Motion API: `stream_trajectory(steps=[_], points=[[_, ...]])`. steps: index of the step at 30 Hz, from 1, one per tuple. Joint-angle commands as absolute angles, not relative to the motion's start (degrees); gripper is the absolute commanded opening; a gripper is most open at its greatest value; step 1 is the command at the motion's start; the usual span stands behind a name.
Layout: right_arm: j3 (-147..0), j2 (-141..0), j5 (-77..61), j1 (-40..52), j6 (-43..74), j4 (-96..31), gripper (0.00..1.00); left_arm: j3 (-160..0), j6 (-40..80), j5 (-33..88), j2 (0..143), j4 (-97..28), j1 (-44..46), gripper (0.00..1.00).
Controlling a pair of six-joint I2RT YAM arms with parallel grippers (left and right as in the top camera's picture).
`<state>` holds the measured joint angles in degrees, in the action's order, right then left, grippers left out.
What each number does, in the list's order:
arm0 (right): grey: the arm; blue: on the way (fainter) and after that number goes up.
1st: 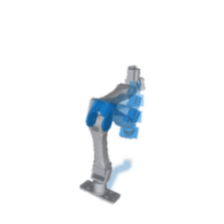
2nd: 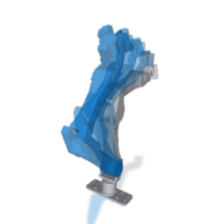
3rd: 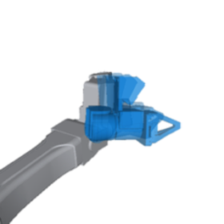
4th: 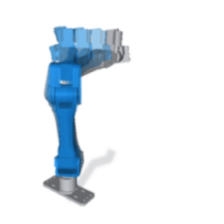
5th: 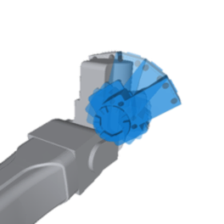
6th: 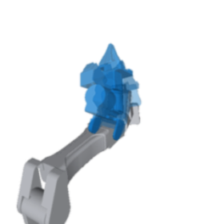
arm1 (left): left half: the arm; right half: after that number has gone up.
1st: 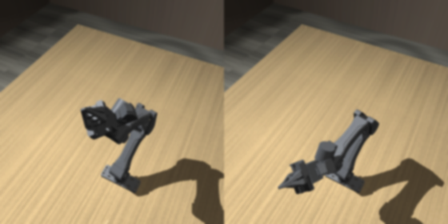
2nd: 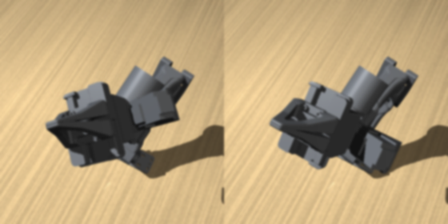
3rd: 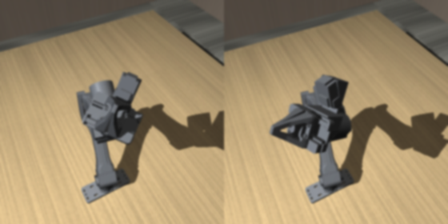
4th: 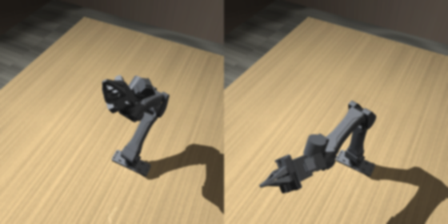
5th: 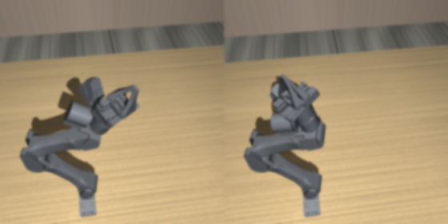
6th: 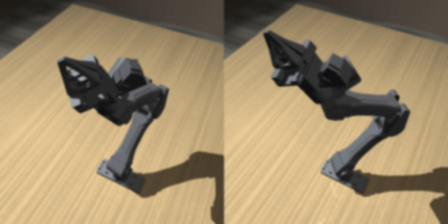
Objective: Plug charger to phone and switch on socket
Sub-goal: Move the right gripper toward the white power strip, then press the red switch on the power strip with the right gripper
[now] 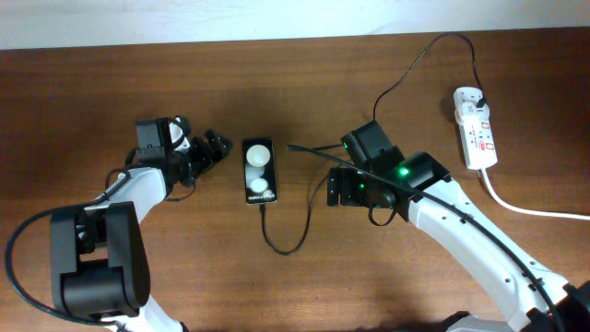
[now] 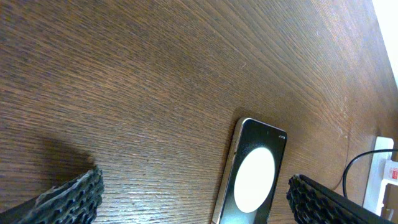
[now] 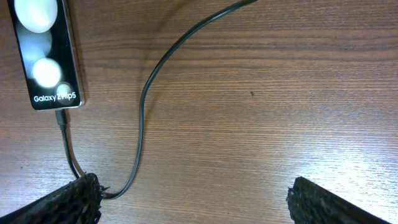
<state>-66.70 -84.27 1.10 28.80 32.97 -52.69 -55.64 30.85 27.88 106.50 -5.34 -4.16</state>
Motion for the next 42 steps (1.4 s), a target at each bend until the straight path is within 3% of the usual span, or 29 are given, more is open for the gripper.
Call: stream_trajectory(steps=[1, 14, 27, 37, 42], points=[[-67.8, -83.6, 2.5, 28.5, 32.8, -52.8, 0.99, -54.3, 30.6, 26.2, 108.2, -6.5, -4.3, 0.99], [-67.8, -84.3, 9.9, 27.8, 37.1, -52.9, 0.99, -54.3, 30.6, 26.2, 108.2, -6.5, -4.2, 0.99], [-67.7, -95.0, 9.9, 23.1, 37.1, -55.5, 0.99, -54.3, 30.6, 26.2, 108.2, -6.5, -4.2, 0.99], [-77.5, -94.3, 6.4, -0.6, 35.2, -61.5, 0.99, -54.3, 30.6, 26.1, 108.2, -6.5, -4.3, 0.99], [-76.7, -94.5, 5.4, -2.8, 35.2, -60.1, 0.98, -54.3, 30.5, 25.5, 108.2, -6.5, -4.2, 0.99]])
